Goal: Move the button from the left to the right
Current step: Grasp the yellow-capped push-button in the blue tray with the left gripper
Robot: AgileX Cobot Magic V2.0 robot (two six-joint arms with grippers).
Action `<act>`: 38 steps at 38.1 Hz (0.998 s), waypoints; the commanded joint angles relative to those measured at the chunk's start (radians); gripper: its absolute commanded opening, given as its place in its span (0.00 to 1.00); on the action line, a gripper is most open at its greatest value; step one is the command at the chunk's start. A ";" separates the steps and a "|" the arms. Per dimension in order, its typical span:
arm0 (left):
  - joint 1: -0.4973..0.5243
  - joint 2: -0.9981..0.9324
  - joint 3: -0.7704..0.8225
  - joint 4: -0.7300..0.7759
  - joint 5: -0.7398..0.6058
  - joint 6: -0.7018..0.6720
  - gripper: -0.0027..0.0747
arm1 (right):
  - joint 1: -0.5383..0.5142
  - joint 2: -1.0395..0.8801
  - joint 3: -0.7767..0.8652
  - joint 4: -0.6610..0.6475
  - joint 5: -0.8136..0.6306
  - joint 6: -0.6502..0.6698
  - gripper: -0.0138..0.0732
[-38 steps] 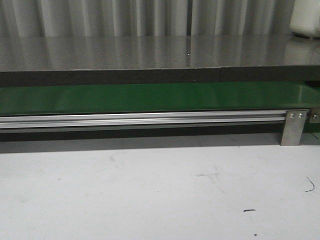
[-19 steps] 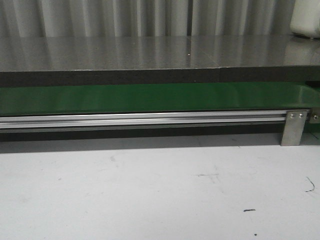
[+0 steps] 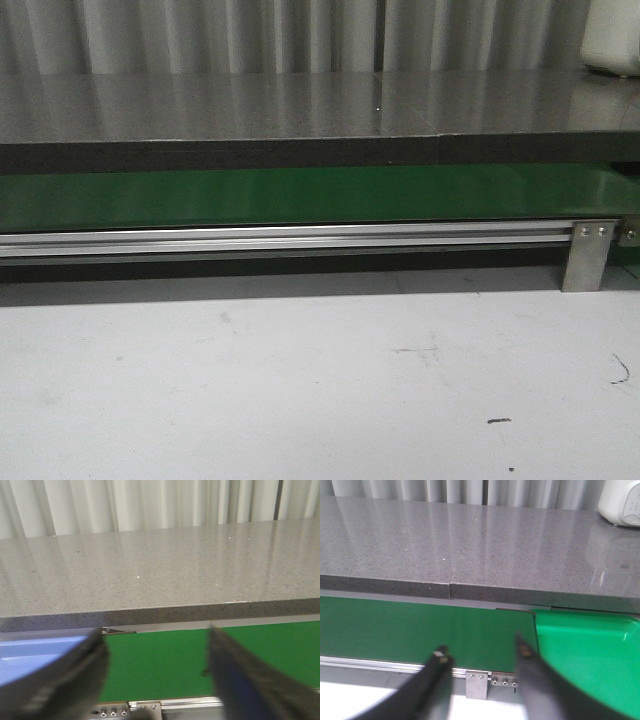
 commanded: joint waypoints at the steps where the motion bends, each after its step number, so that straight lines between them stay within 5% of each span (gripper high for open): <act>1: -0.006 0.012 -0.039 -0.004 -0.071 -0.010 0.92 | 0.003 0.012 -0.038 -0.010 -0.078 -0.010 0.89; 20: -0.006 0.071 -0.056 -0.053 -0.130 -0.012 0.78 | 0.003 0.012 -0.038 -0.010 -0.076 -0.010 0.90; 28: 0.003 0.360 -0.246 -0.112 -0.098 -0.017 0.78 | 0.003 0.012 -0.038 -0.010 -0.076 -0.010 0.90; 38: 0.189 0.770 -0.591 -0.148 0.037 -0.017 0.78 | 0.003 0.012 -0.038 -0.010 -0.076 -0.010 0.90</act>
